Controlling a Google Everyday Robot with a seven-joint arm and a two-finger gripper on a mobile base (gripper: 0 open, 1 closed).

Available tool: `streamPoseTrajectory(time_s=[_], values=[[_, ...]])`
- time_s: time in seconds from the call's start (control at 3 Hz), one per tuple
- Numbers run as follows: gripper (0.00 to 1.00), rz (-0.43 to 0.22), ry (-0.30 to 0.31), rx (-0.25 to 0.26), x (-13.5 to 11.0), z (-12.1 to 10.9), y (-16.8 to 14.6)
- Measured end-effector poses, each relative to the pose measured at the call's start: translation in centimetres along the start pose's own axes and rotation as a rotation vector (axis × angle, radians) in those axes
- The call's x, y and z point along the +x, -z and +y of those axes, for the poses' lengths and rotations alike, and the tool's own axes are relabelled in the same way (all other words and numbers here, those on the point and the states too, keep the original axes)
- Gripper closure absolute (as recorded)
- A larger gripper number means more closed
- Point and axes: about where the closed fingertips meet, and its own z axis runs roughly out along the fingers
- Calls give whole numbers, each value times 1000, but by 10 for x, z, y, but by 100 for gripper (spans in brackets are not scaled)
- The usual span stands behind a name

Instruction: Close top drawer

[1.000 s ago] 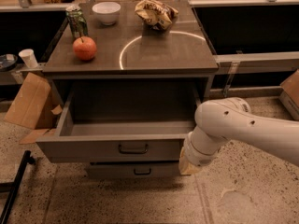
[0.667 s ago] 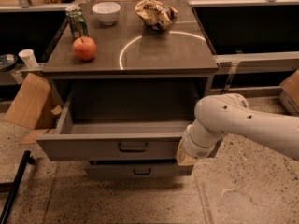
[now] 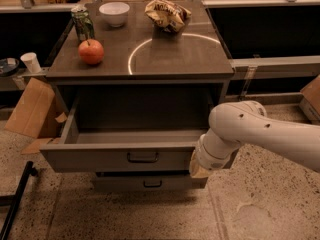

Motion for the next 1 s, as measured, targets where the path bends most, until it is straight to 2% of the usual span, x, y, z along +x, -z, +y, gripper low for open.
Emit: streamPoseTrajectory(time_s=[0.33, 0.67, 1.0], values=[[21, -5, 3, 2, 0, -2, 0], [1, -20, 15, 8, 1, -7, 1], [0, -35, 40, 25, 1, -25, 2]])
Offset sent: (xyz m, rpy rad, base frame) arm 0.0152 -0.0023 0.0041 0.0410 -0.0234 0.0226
